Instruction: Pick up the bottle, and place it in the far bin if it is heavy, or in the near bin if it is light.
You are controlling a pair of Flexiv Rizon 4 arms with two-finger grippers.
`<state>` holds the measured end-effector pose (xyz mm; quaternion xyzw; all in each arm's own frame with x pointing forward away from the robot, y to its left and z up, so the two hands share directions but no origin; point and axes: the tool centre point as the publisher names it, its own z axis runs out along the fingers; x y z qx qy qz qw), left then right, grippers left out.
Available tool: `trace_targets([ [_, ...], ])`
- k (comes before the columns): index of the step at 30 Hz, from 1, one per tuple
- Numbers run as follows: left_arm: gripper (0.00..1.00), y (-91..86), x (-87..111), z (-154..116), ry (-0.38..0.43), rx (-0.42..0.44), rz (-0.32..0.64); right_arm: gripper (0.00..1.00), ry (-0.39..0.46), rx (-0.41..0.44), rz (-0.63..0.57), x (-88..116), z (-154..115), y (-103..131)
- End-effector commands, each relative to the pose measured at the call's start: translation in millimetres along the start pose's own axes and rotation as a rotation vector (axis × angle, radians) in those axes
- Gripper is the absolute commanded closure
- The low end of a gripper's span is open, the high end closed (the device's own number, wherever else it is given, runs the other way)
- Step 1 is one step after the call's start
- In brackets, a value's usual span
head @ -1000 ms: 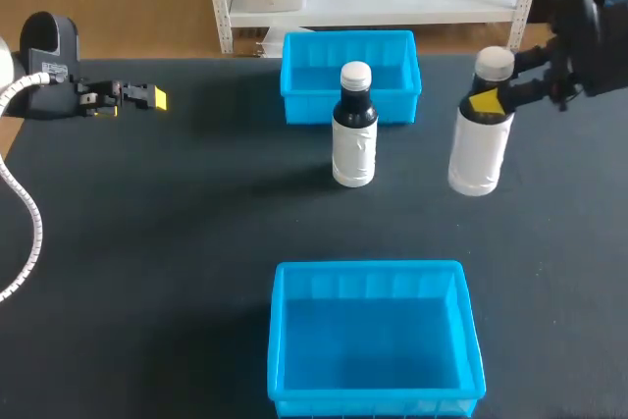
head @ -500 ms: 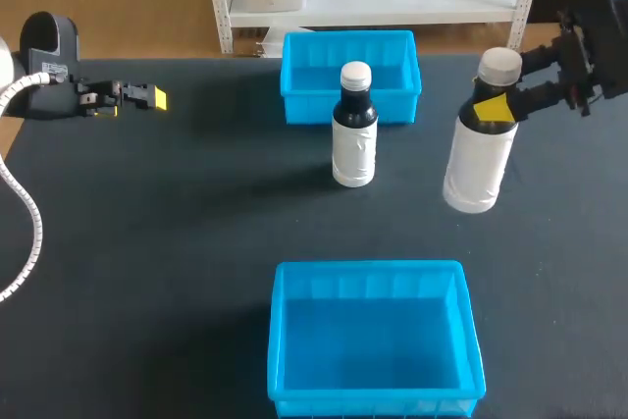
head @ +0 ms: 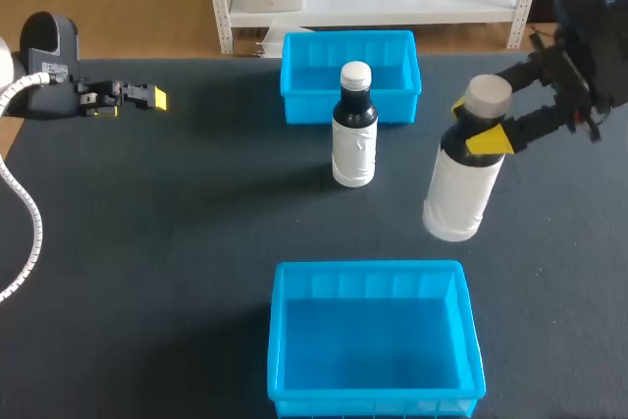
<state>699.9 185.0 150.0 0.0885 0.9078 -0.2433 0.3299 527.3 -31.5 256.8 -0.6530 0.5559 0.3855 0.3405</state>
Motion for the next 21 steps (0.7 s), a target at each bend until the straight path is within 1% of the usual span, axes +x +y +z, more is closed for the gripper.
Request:
trace_targets([
  [1, 0.00, 0.0, 0.0, 0.0, 0.000, 0.000, 0.000, 1.00, -0.001, -0.091, -0.059, -6.1, 6.0, -0.9],
  [5, 0.00, 0.0, 0.0, 0.0, 0.000, 0.000, 0.000, 1.00, -0.003, -0.157, -0.099, -10.9, 13.9, 7.1],
  [11, 0.00, 0.0, 0.0, 0.0, 0.000, 0.000, 0.000, 1.00, -0.012, -0.244, -0.116, -15.4, 27.9, 19.6],
  [21, 0.00, 0.0, 0.0, 0.0, 0.000, 0.000, 0.000, 1.00, -0.015, -0.325, -0.139, -20.3, 51.8, 40.2],
])
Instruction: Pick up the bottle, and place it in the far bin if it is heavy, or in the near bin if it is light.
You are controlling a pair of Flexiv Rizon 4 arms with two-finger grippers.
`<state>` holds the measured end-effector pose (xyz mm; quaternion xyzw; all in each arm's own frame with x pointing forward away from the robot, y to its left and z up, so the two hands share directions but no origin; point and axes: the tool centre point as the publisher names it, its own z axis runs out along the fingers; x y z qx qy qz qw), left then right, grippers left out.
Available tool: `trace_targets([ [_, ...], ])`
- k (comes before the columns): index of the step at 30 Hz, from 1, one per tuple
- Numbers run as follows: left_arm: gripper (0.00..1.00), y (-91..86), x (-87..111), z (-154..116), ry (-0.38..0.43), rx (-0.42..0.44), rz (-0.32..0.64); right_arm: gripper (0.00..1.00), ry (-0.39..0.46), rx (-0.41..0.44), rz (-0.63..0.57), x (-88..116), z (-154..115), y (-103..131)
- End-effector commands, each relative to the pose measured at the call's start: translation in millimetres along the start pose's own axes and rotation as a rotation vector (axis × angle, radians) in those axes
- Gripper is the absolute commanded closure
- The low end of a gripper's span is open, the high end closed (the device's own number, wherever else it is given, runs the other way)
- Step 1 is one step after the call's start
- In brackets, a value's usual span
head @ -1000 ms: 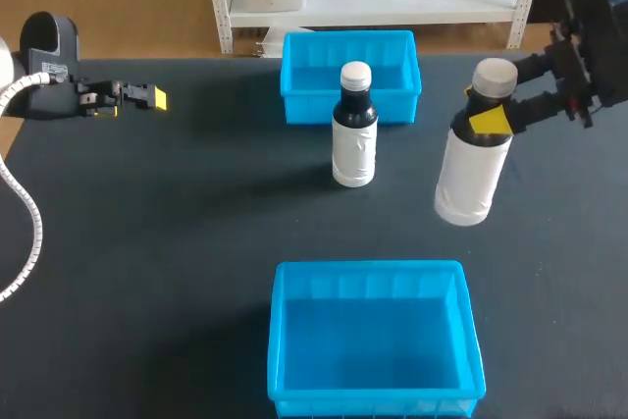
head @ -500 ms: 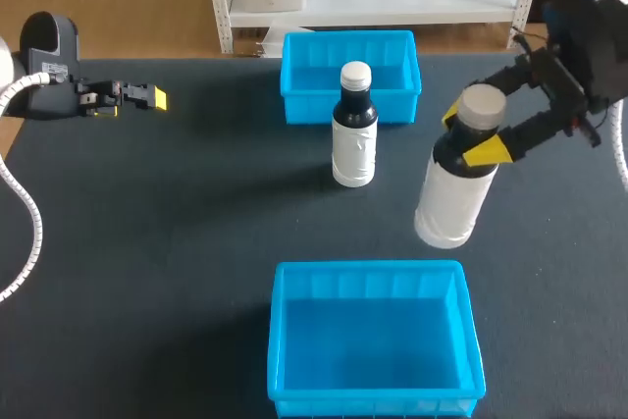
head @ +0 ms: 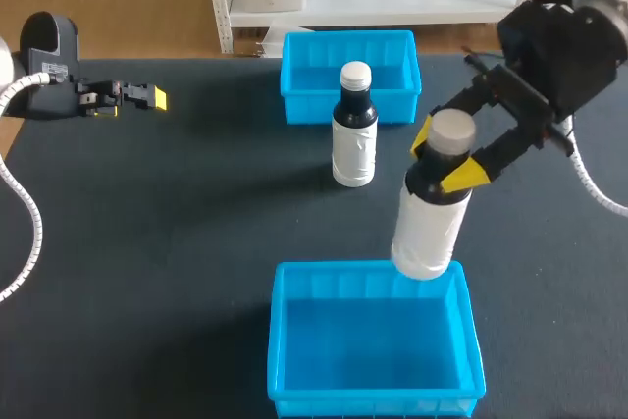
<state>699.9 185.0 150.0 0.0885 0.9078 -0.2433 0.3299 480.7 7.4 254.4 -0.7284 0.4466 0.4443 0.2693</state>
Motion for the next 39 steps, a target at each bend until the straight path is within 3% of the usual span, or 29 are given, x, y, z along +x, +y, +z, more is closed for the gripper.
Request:
trace_targets([
  [1, 0.00, 0.0, 0.0, 0.0, 0.000, 0.000, 0.000, 1.00, -0.003, -0.040, -0.012, -0.5, 13.8, -2.4],
  [9, 0.00, 0.0, 0.0, 0.0, 0.000, 0.000, 0.000, 1.00, 0.022, -0.112, -0.071, 1.8, 42.9, -1.0],
  [22, 0.00, 0.0, 0.0, 0.0, 0.000, 0.000, 0.000, 1.00, 0.070, -0.146, -0.108, 20.2, 79.9, -22.5],
  [39, 0.00, 0.0, 0.0, 0.0, 0.000, 0.000, 0.000, 1.00, 0.081, -0.160, -0.118, 22.1, 122.7, -10.6],
])
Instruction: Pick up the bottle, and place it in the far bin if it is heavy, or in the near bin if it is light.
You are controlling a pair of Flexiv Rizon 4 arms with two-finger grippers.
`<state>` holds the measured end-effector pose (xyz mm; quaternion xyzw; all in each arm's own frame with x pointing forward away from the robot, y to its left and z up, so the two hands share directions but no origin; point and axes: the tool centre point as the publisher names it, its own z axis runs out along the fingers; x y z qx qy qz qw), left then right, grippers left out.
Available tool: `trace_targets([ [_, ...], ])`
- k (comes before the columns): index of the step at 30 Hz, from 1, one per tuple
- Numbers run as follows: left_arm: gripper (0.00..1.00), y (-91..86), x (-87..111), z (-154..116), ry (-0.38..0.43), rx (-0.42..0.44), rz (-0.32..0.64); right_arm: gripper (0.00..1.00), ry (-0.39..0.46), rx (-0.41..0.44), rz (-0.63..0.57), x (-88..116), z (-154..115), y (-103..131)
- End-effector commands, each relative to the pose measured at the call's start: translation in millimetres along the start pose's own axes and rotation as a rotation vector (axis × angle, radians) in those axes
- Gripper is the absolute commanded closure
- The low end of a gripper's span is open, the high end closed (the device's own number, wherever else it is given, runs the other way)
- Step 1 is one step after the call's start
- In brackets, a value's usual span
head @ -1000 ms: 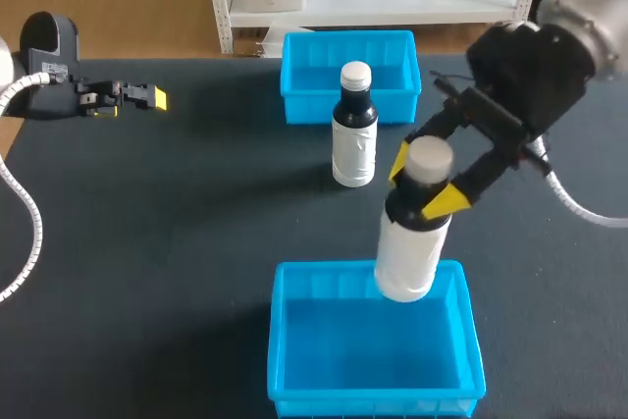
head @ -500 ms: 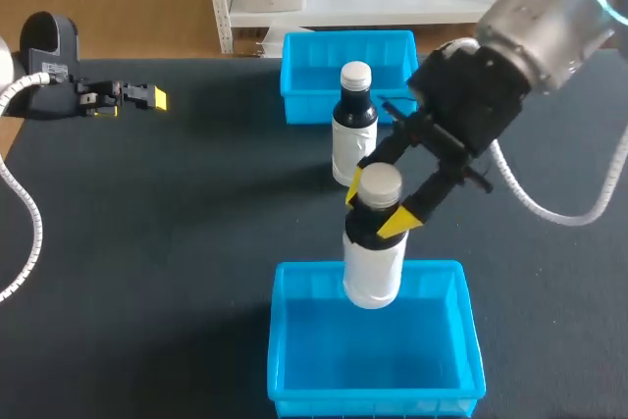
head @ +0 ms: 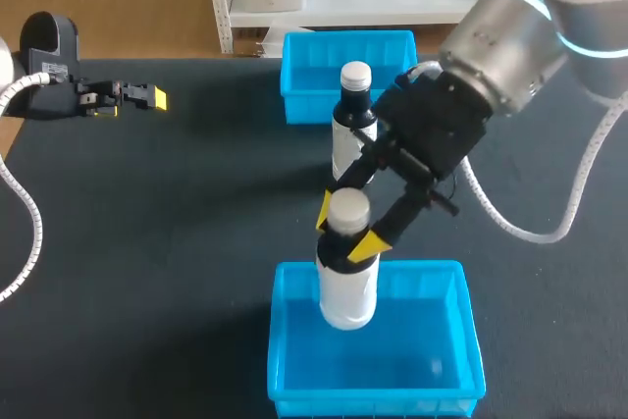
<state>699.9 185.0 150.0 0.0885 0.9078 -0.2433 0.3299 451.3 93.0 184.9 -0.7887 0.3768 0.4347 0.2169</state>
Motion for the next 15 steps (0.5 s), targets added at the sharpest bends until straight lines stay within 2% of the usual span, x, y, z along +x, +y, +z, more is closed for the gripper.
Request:
trace_targets([
  [1, 0.00, 0.0, 0.0, 0.0, 0.000, 0.000, 0.000, 1.00, 0.001, -0.003, -0.003, 2.2, 15.0, 1.1],
  [15, 0.00, 0.0, 0.0, 0.0, 0.000, 0.000, 0.000, 1.00, -0.029, -0.006, 0.018, 27.7, 32.2, -4.0],
])
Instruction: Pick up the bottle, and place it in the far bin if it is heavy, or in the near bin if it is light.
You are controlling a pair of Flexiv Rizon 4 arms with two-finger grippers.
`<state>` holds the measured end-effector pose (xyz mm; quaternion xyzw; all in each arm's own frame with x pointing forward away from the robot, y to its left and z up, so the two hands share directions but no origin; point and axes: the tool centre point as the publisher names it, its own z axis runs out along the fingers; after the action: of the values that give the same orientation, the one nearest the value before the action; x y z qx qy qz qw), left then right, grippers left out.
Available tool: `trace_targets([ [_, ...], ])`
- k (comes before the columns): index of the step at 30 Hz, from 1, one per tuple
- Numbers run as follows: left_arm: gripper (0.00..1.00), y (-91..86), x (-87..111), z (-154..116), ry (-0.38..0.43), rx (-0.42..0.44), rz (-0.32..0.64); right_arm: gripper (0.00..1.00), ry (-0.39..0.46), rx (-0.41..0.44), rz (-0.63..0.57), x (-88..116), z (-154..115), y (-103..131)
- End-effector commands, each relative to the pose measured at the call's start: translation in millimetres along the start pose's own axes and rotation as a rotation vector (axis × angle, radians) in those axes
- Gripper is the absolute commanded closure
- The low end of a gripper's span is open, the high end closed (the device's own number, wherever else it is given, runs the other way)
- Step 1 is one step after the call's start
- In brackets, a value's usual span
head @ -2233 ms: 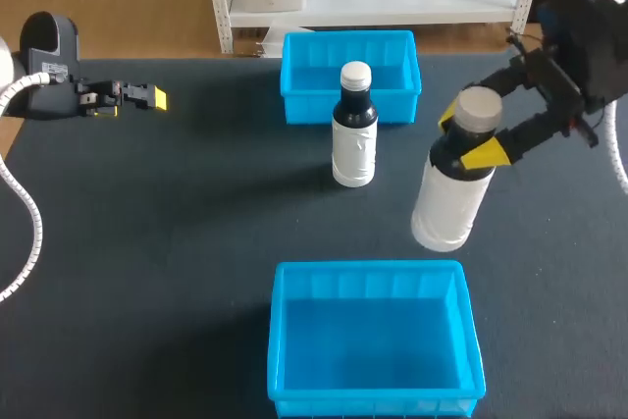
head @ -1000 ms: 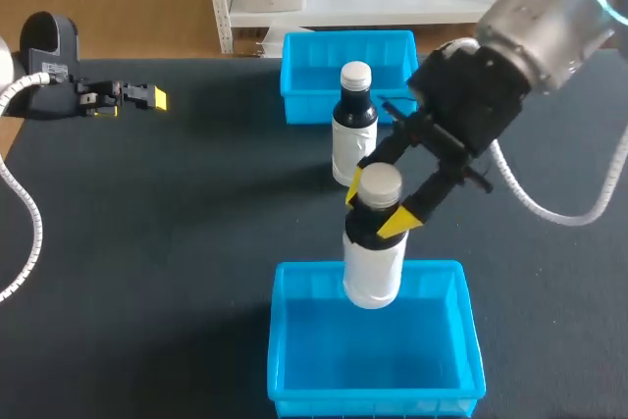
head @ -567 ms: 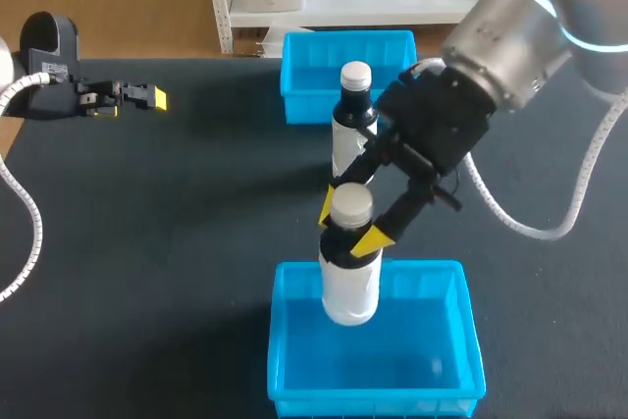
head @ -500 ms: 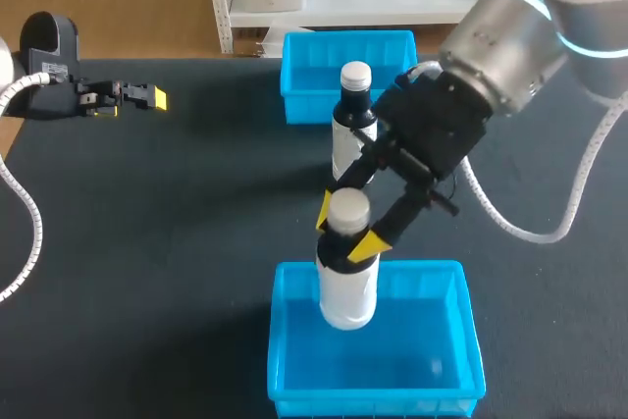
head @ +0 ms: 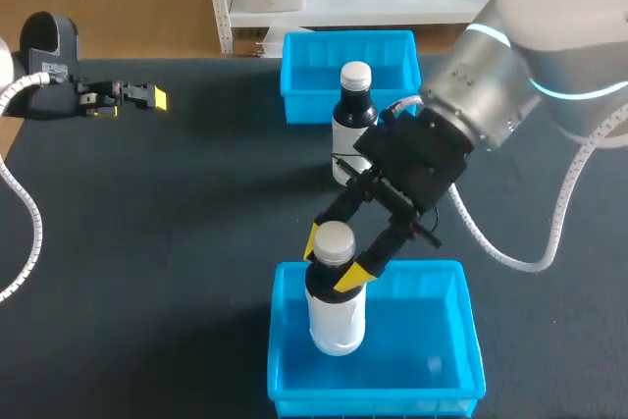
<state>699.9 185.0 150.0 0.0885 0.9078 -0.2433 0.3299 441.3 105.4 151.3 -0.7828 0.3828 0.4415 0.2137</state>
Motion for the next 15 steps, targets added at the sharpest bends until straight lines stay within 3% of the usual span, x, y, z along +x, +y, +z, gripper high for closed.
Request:
trace_targets([
  [1, 0.00, 0.0, 0.0, 0.0, 0.000, 0.000, 0.000, 1.00, -0.019, -0.003, -0.002, 8.8, 1.0, -5.4],
  [15, 0.00, 0.0, 0.0, 0.0, 0.000, 0.000, 0.000, 1.00, -0.021, -0.005, 0.011, 21.7, 2.4, -6.1],
])
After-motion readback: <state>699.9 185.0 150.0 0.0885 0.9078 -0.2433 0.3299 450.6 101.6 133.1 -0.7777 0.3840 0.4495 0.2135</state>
